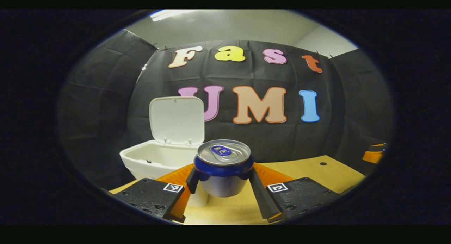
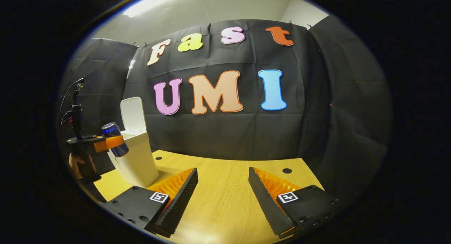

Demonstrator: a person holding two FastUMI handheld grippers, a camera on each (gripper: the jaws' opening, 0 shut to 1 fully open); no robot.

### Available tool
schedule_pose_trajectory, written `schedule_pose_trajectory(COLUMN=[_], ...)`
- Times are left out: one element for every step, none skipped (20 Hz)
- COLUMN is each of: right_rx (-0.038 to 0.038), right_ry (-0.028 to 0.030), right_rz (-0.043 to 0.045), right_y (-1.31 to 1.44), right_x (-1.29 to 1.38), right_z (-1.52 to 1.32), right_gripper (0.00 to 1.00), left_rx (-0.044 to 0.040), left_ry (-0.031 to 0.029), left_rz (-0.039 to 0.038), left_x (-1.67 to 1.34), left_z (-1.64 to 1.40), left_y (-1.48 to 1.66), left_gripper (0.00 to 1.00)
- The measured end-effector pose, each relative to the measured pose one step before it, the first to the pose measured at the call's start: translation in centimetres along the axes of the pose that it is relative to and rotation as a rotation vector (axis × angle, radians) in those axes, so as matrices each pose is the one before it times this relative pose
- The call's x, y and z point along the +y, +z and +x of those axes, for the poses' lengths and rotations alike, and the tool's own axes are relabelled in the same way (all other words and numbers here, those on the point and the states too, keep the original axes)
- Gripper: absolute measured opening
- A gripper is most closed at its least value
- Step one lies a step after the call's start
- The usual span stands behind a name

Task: Press the lid of the desktop garbage bin to open it, pick up the crumpled paper on the desktop and throw it into the bin, then pick up the pop can on the desktop and drop it into the bin, and finally close the garbage bin lid.

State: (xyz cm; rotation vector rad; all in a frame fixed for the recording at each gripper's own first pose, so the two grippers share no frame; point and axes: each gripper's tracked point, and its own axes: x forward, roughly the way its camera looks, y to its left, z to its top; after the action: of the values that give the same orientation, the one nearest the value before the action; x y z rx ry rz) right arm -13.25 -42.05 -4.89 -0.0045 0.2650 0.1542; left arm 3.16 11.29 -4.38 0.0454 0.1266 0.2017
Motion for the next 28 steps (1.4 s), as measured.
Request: schedule_pose_trajectory(right_rx=[-0.00428,-0.00303,-0.00022,-0.00035,0.00414,0.00167,-0.00014,-0.00199,0.00019,0.00424,0.008,0.00632,0.00688,0.00751,0.00709,0.00763,0.00442,0.00303,0.00156,-0.00107,-0.00068,0.00025,-0.002,-0.00179,-0.0007,0.00151,0.00344,-0.00096], right_ry=[-0.01198,-0.01288,-0.01279,-0.01069,-0.0113,-0.00678,-0.00922,-0.00953,-0.0103,-0.00747,-0.0072,-0.00798,-0.00465,-0.00462,-0.00201,-0.00146,-0.00171,0.00102,0.00107,0.0005,0.00155,0.00327,0.0003,0.00199,0.00158,0.00241,0.0026,0.00247], right_rz=[0.00351,0.00015,0.00112,0.00389,0.00715,0.00938,0.00664,0.00183,-0.00179,-0.00389,-0.00405,-0.00269,-0.00076,-0.00088,-0.00187,-0.0045,-0.00594,-0.00457,-0.00273,-0.00302,-0.0014,-0.00096,-0.00169,0.0001,0.00113,0.00154,0.00335,0.00458], right_y=[0.165,0.071,-0.006,0.123,0.0,-0.172,-0.033,0.014,-0.107,-0.269,-0.169,-0.175,-0.159,-0.144,-0.138,-0.176,-0.078,-0.009,0.045,0.144,0.184,0.026,0.116,0.033,0.052,-0.062,-0.127,-0.054], right_x=[0.224,0.222,0.196,0.079,0.255,0.317,0.23,0.218,0.164,0.031,0.176,0.286,0.285,0.189,0.311,0.271,0.227,0.167,0.189,0.151,0.135,-0.013,0.011,-0.106,-0.029,-0.026,-0.042,-0.073], right_z=[-0.071,-0.052,-0.046,-0.013,-0.025,0.083,-0.073,-0.042,0.003,-0.168,0.089,0.204,0.149,0.094,0.096,0.137,0.043,0.036,0.006,-0.005,0.017,0.071,0.003,0.123,0.007,0.097,0.005,-0.051], right_gripper=[0.96,0.96,0.96,1.0,1.0,0.96,0.96,0.96,0.96,0.96,1.0,1.0,0.96,1.0,0.96,0.96,0.96,0.96,0.96,0.96,0.96,0.96,0.96,0.96,0.96,0.96,0.96,0.96], left_rx=[0.0056,-0.00185,-0.00163,0.00233,0.00566,0.00085,-0.00502,0.0025,0.01282,0.02027,0.03016,0.03346,0.03924,0.036,0.05574,0.0035,-0.05495,-0.01759,0.00125,0.00525,-0.01117,-0.01423,-0.01426,-0.01998,-0.01959,-0.01977,-0.01094,-0.0116], left_ry=[0.00795,-0.01125,-0.01679,0.01295,0.01067,0.00113,0.00574,0.01013,0.01709,0.01182,0.01537,0.01016,0.00419,0.00693,0.01546,0.0087,-0.00885,-0.01258,-0.0087,-0.0029,-0.0061,-0.00392,-0.00432,-0.00461,-0.01502,-0.0169,-0.02091,-0.01735], left_rz=[0.00856,-0.00538,-0.02359,0.00124,0.00238,-0.01,-0.00945,-0.00171,0.00381,0.00431,0.00438,-0.00097,-0.00265,-0.00302,-0.00581,0.05604,-0.00516,-0.00822,0.00131,0.00791,0.00456,0.00489,0.01207,0.01115,0.00595,0.00006,-0.00664,-0.01774], left_x=[1.192,0.804,0.297,0.981,1.007,0.674,0.768,0.942,1.116,1.073,1.045,0.857,0.797,0.543,0.417,0.213,-0.015,-0.136,-0.271,-0.118,-0.113,-0.108,-0.162,-0.046,-0.303,-0.393,-0.414,-0.212], left_z=[0.654,0.796,0.531,0.542,0.752,0.402,0.536,0.763,0.783,0.798,0.792,0.712,0.603,0.77,0.283,0.169,0.068,0.267,0.123,0.032,-0.294,-0.325,-0.284,-0.313,-0.276,-0.081,0.097,-0.404], left_y=[0.45,0.549,0.379,0.299,0.104,0.253,0.39,-0.153,-0.423,-0.77,-1.182,-1.376,-1.132,-1.316,-1.386,0.039,1.05,0.384,0.088,-0.325,0.449,0.658,1.029,1.196,1.519,1.449,1.608,1.351], left_gripper=[0.71,0.71,0.72,0.71,0.71,0.71,0.71,0.71,0.71,0.71,0.71,0.71,0.72,0.72,0.72,0.72,0.77,0.77,0.81,0.87,0.94,0.94,0.94,0.93,0.98,0.93,0.94,0.93])
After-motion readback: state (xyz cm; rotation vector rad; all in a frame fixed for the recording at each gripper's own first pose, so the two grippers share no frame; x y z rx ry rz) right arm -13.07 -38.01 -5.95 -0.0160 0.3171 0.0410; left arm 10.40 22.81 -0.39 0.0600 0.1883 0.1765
